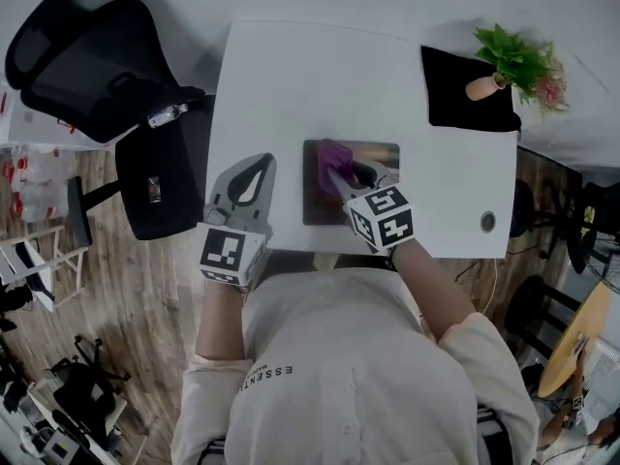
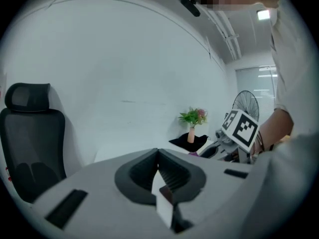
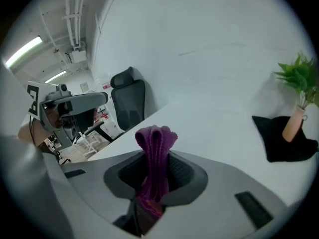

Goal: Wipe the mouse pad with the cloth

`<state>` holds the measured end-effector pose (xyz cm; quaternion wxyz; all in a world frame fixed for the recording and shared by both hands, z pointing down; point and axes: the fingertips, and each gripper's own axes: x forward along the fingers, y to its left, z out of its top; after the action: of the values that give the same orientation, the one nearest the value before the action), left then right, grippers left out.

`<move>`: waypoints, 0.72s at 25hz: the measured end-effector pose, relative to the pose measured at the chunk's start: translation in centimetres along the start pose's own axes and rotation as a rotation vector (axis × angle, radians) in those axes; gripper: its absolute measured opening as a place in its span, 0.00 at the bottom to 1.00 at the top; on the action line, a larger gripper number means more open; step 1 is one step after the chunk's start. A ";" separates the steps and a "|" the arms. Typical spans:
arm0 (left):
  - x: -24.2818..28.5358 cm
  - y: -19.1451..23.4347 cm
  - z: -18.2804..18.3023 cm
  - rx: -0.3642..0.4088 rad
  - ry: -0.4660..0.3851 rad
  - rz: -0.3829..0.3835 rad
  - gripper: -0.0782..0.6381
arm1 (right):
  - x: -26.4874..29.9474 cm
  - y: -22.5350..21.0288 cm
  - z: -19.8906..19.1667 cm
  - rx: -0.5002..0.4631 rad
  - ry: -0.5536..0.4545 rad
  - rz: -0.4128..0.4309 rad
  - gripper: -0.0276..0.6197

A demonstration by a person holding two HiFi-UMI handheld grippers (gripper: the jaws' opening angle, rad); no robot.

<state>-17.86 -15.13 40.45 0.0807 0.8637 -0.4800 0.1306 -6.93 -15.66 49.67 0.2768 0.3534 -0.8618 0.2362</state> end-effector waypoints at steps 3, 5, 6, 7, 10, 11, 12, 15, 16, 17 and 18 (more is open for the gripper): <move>0.6 1.9 -1.7 0.003 0.038 -0.037 0.11 | 3.1 0.5 -1.0 0.024 0.081 -0.015 0.19; 1.0 2.9 -2.5 0.006 0.058 -0.068 0.11 | 4.6 0.6 -1.6 0.044 0.119 -0.039 0.19; 1.1 3.2 -2.8 0.005 0.063 -0.086 0.11 | 5.3 0.5 -1.9 0.057 0.138 -0.051 0.19; 1.2 3.5 -3.1 0.002 0.066 -0.102 0.11 | 5.8 0.5 -2.1 0.072 0.156 -0.062 0.19; 1.6 4.3 -3.7 -0.014 0.072 -0.130 0.11 | 7.4 0.2 -2.7 0.112 0.206 -0.078 0.19; 1.7 4.6 -3.8 -0.020 0.071 -0.136 0.11 | 7.8 0.1 -2.9 0.123 0.217 -0.083 0.19; 1.9 4.8 -3.9 -0.027 0.069 -0.141 0.11 | 8.2 -0.1 -3.0 0.130 0.227 -0.088 0.19; 2.5 5.4 -4.2 -0.042 0.064 -0.155 0.11 | 9.0 -0.6 -3.3 0.133 0.252 -0.111 0.19; 2.7 5.5 -4.4 -0.043 0.066 -0.159 0.11 | 9.1 -0.7 -3.4 0.132 0.259 -0.116 0.19; 2.9 5.6 -4.5 -0.043 0.069 -0.162 0.11 | 9.2 -0.8 -3.5 0.131 0.264 -0.117 0.19; 3.1 5.6 -4.6 -0.042 0.074 -0.165 0.11 | 9.3 -1.0 -3.6 0.132 0.268 -0.116 0.19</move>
<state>-21.76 -19.34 45.88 0.1269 0.8929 -0.4067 0.1453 -10.68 -18.58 58.49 0.3788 0.3855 -0.7778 0.3208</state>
